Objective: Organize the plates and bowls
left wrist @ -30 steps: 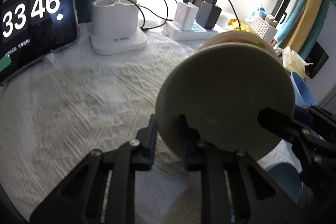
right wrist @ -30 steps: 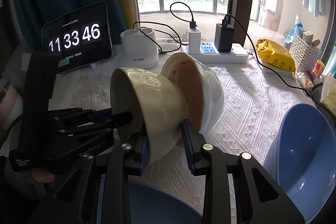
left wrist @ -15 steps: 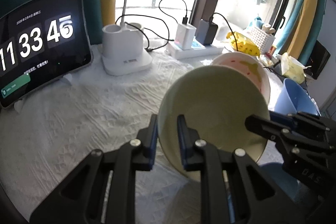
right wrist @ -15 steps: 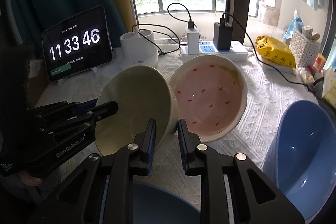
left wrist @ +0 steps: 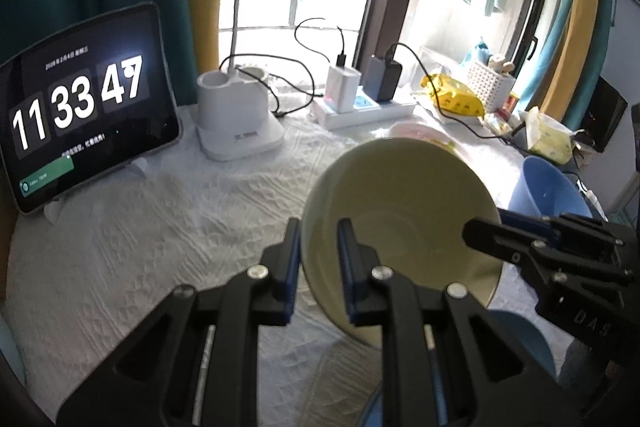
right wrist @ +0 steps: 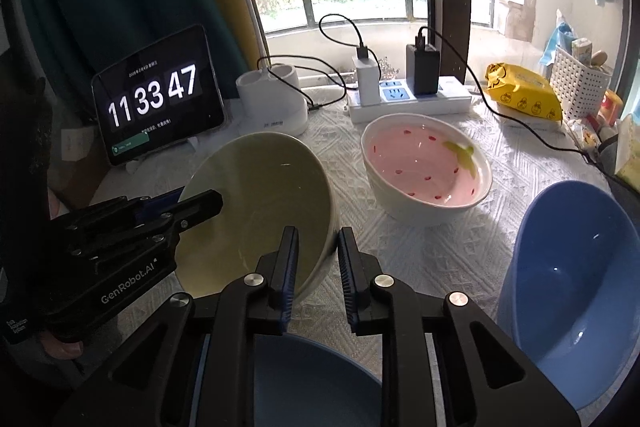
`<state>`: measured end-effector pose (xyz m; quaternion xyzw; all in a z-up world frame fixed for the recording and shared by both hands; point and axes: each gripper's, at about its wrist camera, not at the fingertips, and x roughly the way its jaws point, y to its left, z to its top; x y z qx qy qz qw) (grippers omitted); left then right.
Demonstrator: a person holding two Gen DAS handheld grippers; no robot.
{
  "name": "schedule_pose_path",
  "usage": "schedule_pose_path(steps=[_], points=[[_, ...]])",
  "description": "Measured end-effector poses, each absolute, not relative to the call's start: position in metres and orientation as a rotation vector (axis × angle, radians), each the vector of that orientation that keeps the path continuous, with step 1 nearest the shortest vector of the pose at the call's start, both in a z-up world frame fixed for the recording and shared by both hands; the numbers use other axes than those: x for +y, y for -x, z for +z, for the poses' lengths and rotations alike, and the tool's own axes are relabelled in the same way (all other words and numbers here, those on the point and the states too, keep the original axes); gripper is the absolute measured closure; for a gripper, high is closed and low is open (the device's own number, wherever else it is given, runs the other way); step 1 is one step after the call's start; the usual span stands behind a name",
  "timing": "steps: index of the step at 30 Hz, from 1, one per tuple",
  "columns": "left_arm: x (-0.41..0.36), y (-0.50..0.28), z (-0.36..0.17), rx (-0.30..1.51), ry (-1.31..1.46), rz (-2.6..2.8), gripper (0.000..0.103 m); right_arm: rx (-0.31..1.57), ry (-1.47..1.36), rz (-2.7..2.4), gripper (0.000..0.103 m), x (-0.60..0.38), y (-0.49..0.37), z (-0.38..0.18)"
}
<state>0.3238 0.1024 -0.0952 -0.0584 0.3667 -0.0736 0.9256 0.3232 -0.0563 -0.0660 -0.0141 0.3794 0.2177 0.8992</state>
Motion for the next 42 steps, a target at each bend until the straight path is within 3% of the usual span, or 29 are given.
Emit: schedule_pose_path(steps=[42], points=[[-0.004,-0.301,-0.027,0.658,0.026,-0.233,0.085,0.656,-0.086,0.387,0.081,-0.165,-0.297,-0.009]])
